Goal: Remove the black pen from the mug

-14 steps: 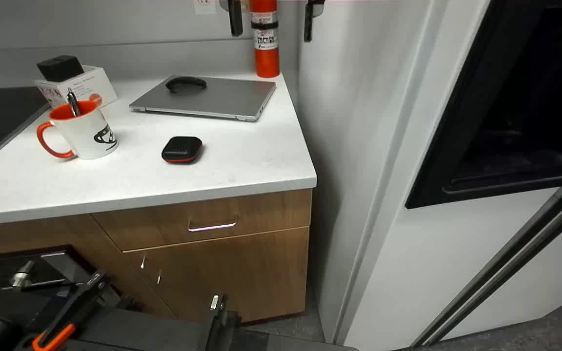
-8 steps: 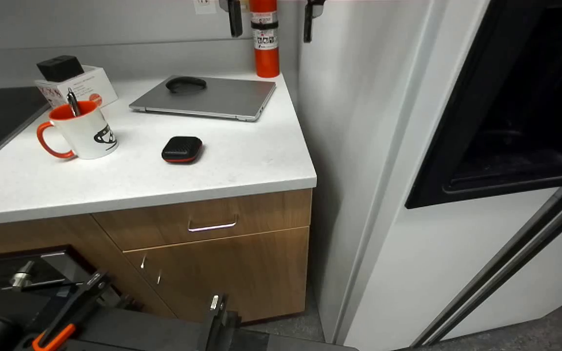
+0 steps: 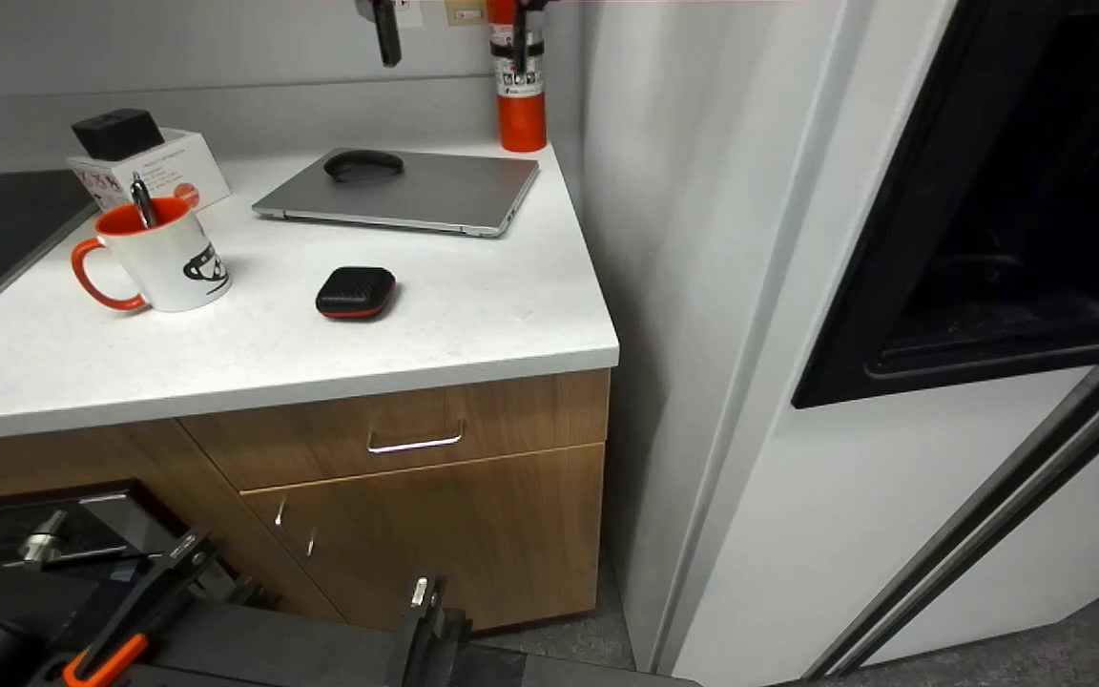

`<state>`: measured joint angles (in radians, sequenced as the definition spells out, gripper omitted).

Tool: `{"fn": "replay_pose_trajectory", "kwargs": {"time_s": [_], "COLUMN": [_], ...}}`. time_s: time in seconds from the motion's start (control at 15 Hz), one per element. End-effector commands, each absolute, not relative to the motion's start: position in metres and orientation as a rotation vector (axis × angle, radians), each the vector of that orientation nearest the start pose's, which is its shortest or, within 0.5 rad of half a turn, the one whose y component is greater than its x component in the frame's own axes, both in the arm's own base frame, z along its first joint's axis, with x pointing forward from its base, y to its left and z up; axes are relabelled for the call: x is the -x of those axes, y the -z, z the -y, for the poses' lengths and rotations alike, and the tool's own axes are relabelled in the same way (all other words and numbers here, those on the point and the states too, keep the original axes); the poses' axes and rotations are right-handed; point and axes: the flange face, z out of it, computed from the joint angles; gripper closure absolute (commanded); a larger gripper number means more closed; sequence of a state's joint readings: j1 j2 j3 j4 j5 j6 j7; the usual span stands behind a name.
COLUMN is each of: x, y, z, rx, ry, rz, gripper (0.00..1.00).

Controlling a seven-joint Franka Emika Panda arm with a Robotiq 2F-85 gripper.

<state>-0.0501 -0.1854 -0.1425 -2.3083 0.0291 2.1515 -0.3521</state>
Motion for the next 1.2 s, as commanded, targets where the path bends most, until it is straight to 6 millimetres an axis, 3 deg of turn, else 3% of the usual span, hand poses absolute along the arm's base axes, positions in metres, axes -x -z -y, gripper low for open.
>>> {"fn": "replay_pose_trajectory", "kwargs": {"time_s": [0.0,0.13,0.27,0.53,0.73,0.8,1.13], "x": [-0.499,-0.506,-0.502,-0.494,-0.495,-0.504,-0.543], "y": [-0.410,-0.402,-0.403,-0.400,-0.402,-0.396,-0.356], "z": [0.017,-0.027,-0.057,-0.068,-0.065,-0.067,-0.124], "rx": [3.046,3.014,2.901,2.897,2.887,2.857,2.710], "ry": [0.108,0.080,0.017,0.006,0.005,0.040,0.166], "rz": [0.527,0.644,0.744,0.756,0.769,0.749,0.860], "gripper": [0.00,0.00,0.00,0.00,0.00,0.00,0.00]}}
